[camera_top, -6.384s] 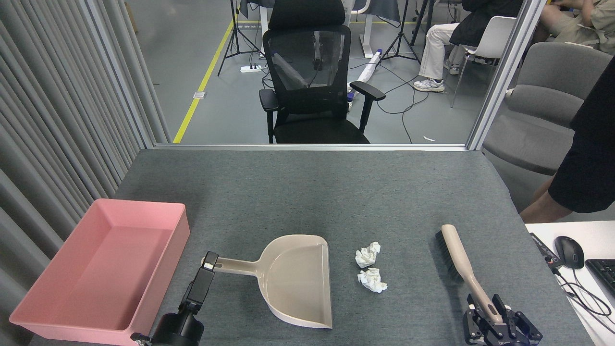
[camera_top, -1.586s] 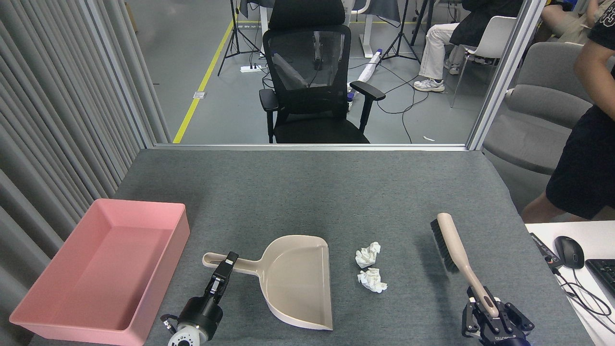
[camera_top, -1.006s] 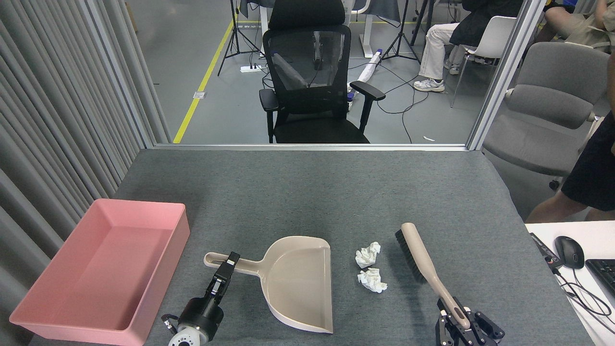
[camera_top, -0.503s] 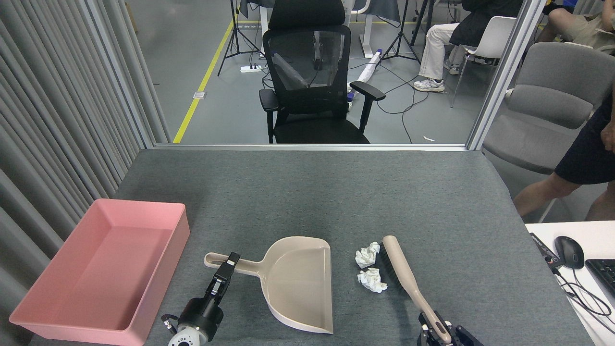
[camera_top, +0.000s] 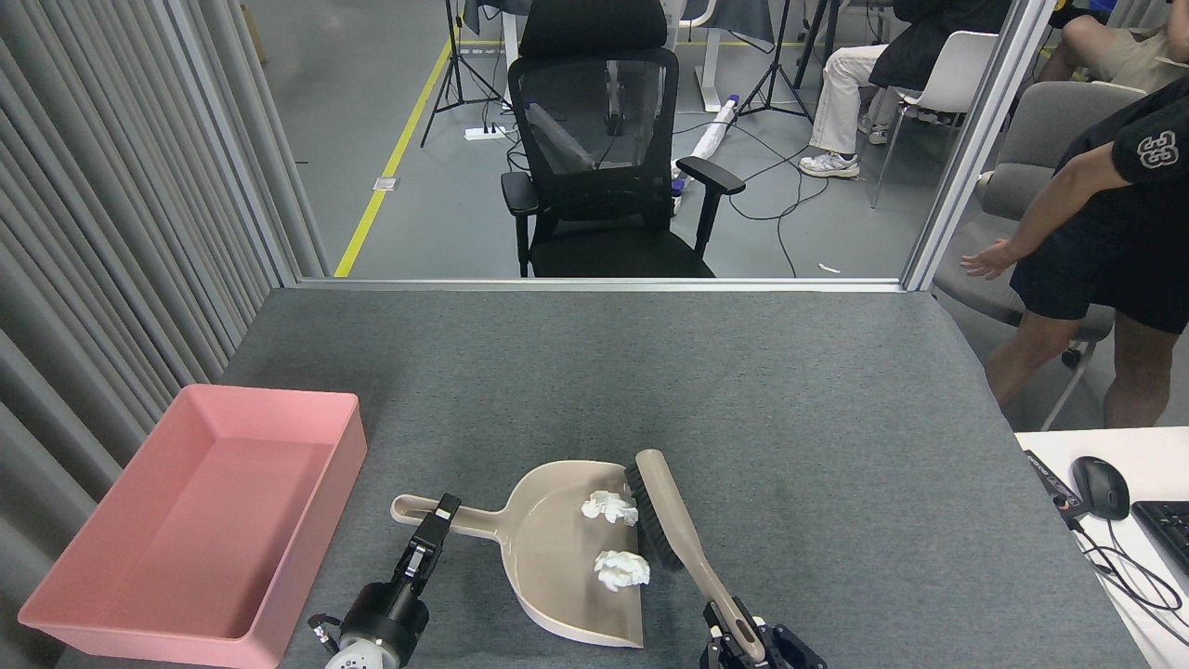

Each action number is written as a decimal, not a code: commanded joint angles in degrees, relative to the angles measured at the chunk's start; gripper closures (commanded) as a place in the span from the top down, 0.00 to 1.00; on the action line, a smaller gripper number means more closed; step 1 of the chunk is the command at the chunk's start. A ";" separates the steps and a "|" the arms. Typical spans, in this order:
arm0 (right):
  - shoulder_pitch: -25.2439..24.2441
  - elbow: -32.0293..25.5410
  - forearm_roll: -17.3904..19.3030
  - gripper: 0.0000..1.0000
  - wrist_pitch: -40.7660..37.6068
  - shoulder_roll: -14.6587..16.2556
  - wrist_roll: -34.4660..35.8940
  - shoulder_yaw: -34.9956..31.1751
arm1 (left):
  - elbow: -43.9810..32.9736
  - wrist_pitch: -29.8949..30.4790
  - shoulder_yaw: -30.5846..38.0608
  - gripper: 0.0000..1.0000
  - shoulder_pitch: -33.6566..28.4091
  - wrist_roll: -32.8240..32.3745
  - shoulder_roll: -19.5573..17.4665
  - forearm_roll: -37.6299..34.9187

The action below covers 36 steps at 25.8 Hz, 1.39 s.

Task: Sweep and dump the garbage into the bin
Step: 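Sweep the white paper balls into the dustpan with the right-held brush, then lift the dustpan with the left gripper and carry it toward the pink bin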

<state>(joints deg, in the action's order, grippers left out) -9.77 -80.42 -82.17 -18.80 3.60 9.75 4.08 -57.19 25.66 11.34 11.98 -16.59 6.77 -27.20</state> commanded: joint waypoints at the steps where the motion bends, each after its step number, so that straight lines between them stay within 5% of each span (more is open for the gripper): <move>1: 0.10 -1.76 -0.44 0.00 -0.01 -3.42 0.45 1.37 | -0.03 -0.08 0.00 0.17 -0.20 0.15 0.17 0.04; 6: -0.69 -5.89 -0.09 0.00 0.17 -4.39 0.71 1.46 | -0.03 -0.17 0.00 0.17 -0.20 0.15 0.17 0.04; 10: -1.84 -8.00 0.00 0.00 -0.80 -3.16 1.24 -5.92 | 0.06 -0.35 0.00 0.17 -0.20 0.06 0.17 0.04; 15: -2.63 -7.38 0.00 0.00 -0.80 0.53 1.24 -7.42 | 0.06 -0.35 0.09 0.18 -0.20 0.06 0.17 0.22; 36: -6.05 -7.12 -0.09 0.00 -1.68 4.05 0.97 -14.98 | -3.45 -5.09 0.53 0.17 -0.11 -1.78 0.35 9.71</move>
<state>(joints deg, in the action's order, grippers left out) -15.16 -87.67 -82.17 -21.05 7.28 11.17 -10.04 -59.52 20.78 11.84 11.87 -18.25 7.07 -17.66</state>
